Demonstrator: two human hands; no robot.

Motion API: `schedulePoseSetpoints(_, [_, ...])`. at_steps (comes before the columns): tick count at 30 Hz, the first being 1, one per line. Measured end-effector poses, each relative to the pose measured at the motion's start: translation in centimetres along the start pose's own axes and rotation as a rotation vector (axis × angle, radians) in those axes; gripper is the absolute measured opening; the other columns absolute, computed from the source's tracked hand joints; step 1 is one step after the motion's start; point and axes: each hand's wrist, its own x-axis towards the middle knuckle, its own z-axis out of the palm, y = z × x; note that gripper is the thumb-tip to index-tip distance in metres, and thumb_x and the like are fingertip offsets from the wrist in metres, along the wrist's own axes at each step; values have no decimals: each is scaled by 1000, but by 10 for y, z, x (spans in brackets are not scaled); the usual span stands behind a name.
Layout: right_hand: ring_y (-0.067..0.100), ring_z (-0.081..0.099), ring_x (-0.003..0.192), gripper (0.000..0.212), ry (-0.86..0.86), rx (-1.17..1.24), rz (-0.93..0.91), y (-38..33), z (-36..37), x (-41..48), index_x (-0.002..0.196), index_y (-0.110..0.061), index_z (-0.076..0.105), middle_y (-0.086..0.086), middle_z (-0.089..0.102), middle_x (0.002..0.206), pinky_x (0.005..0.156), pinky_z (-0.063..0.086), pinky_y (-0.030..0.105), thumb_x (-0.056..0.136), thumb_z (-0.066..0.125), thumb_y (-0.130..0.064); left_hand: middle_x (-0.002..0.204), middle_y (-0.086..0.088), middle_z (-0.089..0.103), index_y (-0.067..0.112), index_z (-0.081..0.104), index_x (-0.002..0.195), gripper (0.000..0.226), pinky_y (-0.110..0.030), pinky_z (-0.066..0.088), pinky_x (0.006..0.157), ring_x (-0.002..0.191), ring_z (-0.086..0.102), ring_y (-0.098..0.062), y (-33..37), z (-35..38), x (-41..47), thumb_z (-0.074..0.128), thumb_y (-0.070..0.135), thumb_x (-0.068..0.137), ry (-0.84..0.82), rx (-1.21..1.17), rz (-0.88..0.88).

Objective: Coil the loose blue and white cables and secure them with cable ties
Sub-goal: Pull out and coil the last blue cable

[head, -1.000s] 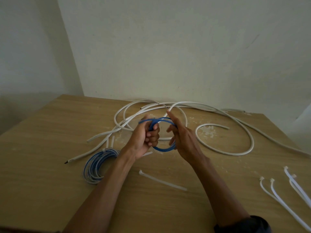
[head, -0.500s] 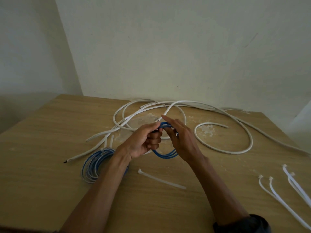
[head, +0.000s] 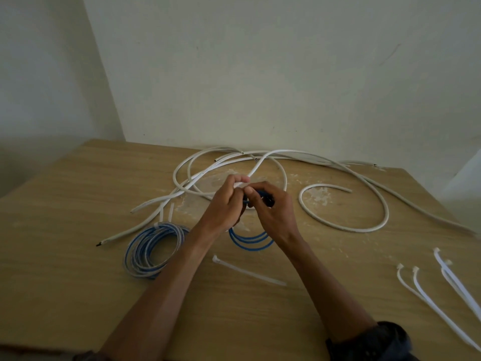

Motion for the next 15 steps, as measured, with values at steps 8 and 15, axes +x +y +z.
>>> schedulePoseSetpoints(8, [9,71,84,4,45,31,79,-4,1,2,97,-10,68,-4,72,91,75,58,27,97,65,-14,62,0,49,12,46,118,19,-20,36,46,40,38,-5,0,4,-1,30,12,109,80,-1,83])
schedulePoseSetpoints(15, [6,69,70,6,155,11,84,-13,6,-3,90,-7,65,-4,69,79,62,53,17,94,68,-11,48,6,43,7,53,110,22,-20,30,43,41,34,-7,4,10,-3,33,16,109,35,-103,24])
